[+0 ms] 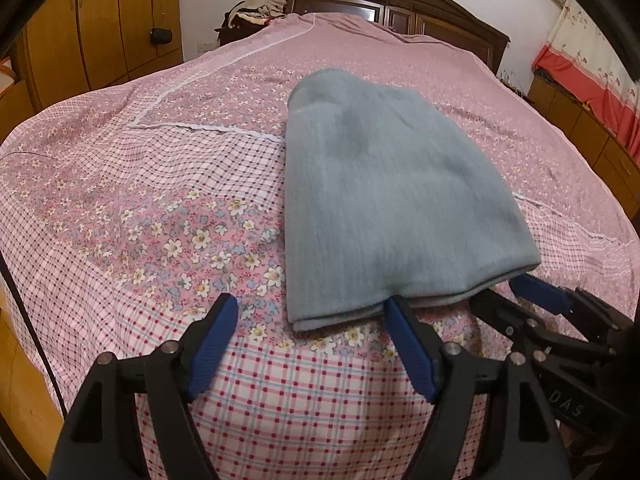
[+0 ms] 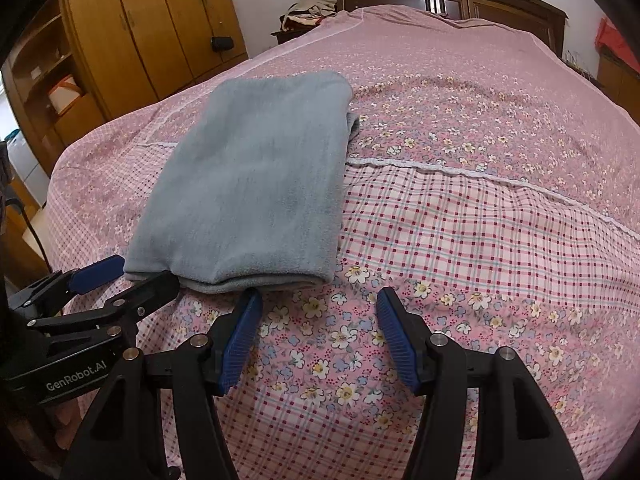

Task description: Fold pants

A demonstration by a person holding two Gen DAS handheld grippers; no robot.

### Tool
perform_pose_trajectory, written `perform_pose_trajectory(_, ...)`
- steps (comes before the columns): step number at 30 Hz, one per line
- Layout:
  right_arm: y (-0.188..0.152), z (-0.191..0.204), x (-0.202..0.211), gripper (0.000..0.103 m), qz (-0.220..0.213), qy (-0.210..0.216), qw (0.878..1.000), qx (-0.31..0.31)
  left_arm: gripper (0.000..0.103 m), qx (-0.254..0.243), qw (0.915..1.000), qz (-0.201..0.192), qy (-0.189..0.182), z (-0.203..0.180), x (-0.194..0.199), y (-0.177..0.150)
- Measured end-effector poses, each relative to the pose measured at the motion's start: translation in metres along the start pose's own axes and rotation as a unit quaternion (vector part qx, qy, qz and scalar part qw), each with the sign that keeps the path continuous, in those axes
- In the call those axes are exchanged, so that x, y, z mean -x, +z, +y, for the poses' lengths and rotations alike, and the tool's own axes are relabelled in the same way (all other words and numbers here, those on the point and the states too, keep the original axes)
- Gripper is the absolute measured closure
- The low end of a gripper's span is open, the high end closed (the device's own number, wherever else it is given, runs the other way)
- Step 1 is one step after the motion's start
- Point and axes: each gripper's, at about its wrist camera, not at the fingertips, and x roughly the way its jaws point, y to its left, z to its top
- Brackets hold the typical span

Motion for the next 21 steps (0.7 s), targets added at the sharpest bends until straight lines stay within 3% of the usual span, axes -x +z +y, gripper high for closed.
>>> perform_pose_trajectory(21, -0.0001, -0.0005, -0.0005, 0.042, 0.000, 0.000, 1.000, 0.000, 0.024, 0.002, 1.0000, -0.001, -0.002, 0.0007, 0.0004, 0.0005)
